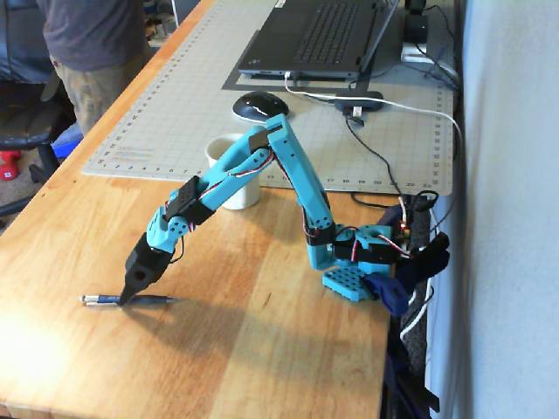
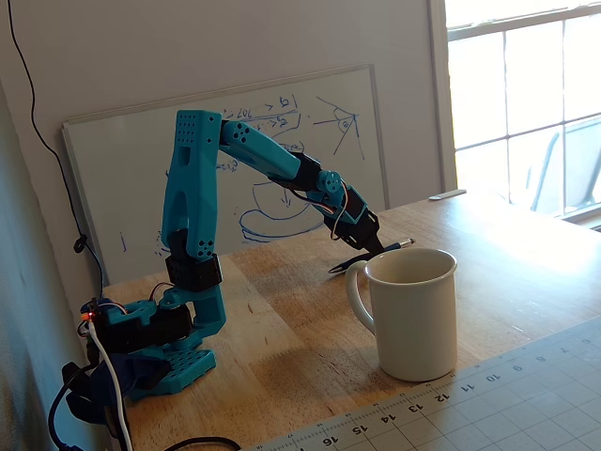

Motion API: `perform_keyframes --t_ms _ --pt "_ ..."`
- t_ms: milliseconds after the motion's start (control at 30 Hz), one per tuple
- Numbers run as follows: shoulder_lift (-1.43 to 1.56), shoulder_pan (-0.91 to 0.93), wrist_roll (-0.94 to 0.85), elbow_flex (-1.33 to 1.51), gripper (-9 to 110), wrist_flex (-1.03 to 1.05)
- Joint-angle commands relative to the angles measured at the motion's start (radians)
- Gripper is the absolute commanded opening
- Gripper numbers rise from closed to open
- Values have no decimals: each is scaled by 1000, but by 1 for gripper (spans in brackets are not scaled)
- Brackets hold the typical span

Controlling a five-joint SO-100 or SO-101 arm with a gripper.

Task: Grasp a pen and put it in a mug.

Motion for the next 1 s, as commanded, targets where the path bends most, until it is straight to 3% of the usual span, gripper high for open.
perform_keyframes --t_ms 0,500,633,967 --pt "75 2 -3 -9 2 -11" --pt "634 3 -81 141 2 -26" --pt "750 3 -311 190 2 -26" --pt "1005 74 -1098 367 2 -26"
